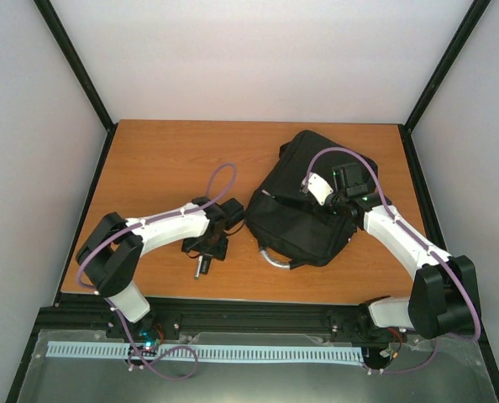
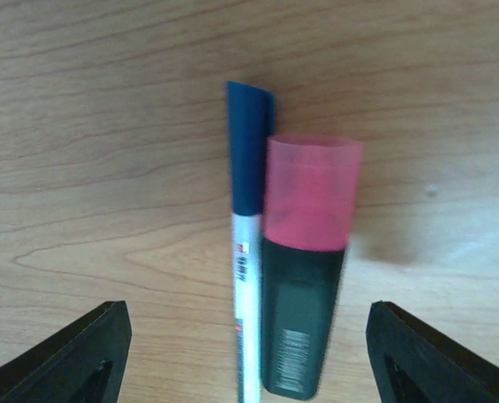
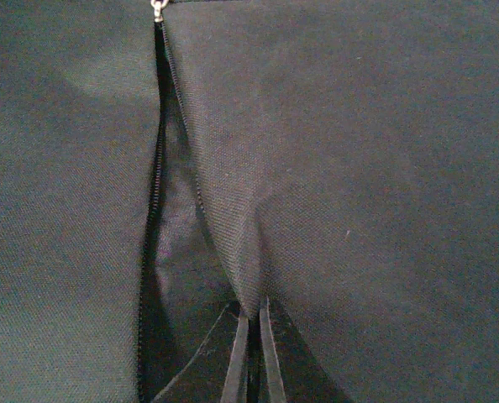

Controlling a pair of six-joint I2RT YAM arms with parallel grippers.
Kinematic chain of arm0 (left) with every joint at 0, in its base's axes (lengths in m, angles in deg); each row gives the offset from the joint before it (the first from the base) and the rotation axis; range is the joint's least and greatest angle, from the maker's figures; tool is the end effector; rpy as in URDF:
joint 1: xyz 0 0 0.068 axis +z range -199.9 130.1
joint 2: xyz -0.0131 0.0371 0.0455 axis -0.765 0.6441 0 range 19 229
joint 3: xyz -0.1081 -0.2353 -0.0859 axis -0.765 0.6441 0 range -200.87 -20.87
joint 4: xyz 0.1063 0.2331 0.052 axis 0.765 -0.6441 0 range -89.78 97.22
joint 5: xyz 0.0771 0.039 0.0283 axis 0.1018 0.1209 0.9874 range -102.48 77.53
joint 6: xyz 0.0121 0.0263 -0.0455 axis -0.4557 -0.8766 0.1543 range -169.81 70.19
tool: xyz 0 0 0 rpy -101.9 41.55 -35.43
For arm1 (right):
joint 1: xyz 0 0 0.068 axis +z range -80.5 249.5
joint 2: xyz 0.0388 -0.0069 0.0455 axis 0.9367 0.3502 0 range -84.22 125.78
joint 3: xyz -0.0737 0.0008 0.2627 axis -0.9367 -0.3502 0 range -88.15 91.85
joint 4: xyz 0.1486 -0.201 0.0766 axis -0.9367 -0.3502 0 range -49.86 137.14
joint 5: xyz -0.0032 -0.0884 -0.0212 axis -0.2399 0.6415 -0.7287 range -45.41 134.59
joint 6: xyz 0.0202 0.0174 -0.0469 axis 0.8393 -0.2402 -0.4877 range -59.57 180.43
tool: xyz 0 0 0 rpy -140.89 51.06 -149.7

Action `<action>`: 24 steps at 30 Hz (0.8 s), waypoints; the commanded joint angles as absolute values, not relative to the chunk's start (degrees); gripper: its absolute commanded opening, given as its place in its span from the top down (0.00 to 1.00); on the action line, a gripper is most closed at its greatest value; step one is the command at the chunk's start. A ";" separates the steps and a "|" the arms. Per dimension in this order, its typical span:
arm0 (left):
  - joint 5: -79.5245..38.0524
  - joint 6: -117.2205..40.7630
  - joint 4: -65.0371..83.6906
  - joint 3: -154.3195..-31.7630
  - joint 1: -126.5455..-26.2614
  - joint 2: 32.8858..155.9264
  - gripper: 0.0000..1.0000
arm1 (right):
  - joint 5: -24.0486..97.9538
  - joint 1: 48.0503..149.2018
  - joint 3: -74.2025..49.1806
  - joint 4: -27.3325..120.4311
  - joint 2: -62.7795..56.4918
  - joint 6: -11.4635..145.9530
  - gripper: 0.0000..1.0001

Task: Pack the student bag
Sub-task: Pick up the stationery from the center of the board.

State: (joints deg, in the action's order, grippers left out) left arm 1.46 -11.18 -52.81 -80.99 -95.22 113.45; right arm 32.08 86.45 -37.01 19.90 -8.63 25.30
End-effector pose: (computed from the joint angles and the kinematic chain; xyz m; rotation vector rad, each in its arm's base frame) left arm 0.1948 -0.1848 0.1799 0.1898 3.0094 0.3507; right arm 0.2557 0.0860 0.2370 -1.1576 2.1570 0.1307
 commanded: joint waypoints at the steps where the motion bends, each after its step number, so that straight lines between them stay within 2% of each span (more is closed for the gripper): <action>1: 2.59 -9.94 -53.64 -79.54 -91.05 111.39 0.23 | 30.91 86.18 -36.52 19.30 -8.15 24.76 0.97; 17: -0.38 -10.35 -48.33 -75.48 -89.02 111.57 0.46 | 30.86 85.93 -36.47 19.10 -7.82 24.69 0.97; 24: -4.07 -12.19 -46.11 -74.75 -89.02 112.66 0.51 | 30.80 85.93 -36.38 18.93 -7.41 24.71 0.97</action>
